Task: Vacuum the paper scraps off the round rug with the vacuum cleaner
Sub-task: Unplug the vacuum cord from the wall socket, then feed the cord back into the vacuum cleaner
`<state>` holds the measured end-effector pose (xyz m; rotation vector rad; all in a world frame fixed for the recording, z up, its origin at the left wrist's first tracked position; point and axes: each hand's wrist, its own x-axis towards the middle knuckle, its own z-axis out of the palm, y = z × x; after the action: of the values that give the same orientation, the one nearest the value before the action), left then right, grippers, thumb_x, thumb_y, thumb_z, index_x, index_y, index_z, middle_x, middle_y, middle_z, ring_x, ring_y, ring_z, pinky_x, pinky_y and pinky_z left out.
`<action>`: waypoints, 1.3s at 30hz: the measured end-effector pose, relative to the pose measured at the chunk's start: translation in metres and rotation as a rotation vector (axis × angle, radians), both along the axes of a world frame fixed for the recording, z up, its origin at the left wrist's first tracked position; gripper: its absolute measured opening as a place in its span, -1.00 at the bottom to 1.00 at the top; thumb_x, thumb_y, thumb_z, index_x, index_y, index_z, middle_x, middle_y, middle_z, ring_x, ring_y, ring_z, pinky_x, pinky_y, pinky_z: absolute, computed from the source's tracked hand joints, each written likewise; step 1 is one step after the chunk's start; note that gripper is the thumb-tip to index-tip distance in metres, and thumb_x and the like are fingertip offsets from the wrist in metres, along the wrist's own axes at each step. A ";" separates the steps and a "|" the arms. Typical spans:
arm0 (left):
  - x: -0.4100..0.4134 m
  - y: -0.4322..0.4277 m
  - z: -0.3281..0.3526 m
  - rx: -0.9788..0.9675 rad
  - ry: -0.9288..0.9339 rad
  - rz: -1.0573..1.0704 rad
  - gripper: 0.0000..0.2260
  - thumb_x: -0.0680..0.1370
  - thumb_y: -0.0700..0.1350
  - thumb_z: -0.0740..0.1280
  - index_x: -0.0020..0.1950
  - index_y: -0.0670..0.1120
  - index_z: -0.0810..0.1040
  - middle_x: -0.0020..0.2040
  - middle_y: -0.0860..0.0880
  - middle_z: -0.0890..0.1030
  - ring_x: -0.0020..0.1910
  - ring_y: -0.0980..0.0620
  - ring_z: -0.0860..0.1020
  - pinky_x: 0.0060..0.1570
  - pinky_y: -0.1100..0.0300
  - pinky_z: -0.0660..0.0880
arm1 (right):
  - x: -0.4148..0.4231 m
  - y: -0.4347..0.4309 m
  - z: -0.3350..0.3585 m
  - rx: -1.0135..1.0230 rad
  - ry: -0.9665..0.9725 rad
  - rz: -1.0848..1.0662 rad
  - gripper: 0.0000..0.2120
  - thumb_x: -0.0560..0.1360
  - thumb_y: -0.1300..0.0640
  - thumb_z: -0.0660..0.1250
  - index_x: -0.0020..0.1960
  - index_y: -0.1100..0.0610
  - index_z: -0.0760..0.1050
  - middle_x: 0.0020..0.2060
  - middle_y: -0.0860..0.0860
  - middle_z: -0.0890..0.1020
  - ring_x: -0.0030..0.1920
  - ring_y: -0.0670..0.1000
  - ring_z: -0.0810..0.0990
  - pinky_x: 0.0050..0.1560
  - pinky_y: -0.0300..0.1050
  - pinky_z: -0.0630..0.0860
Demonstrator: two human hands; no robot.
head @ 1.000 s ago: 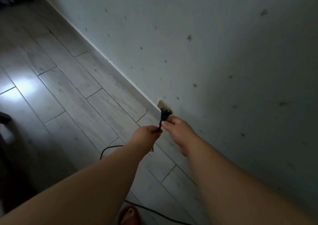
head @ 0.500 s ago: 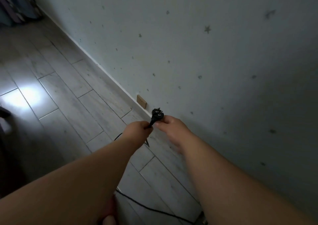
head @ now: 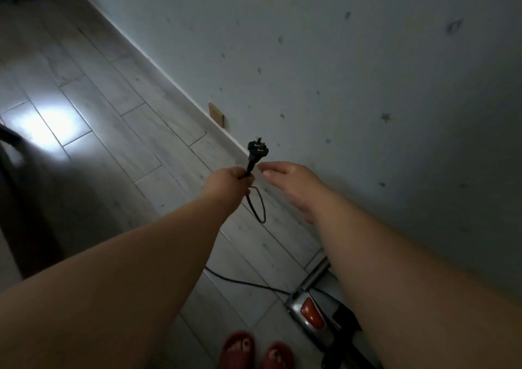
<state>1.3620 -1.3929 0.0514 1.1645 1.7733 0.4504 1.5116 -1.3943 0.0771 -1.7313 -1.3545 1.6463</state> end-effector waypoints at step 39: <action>0.112 -0.210 -0.253 -0.222 -0.326 0.448 -0.94 0.56 -0.19 0.33 -0.03 -0.13 0.59 -0.12 -0.09 0.62 -0.06 -0.02 0.63 0.04 0.16 0.56 | 0.137 -0.239 -0.291 -0.262 -0.878 0.857 -0.22 0.64 -0.19 0.11 0.63 0.07 -0.28 0.60 -0.01 -0.30 0.59 0.06 -0.31 0.54 0.22 -0.16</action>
<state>1.4745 -1.6034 -0.2011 0.5011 1.7351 0.6464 1.6487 -1.6334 -0.2135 -2.3578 -2.6709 1.4831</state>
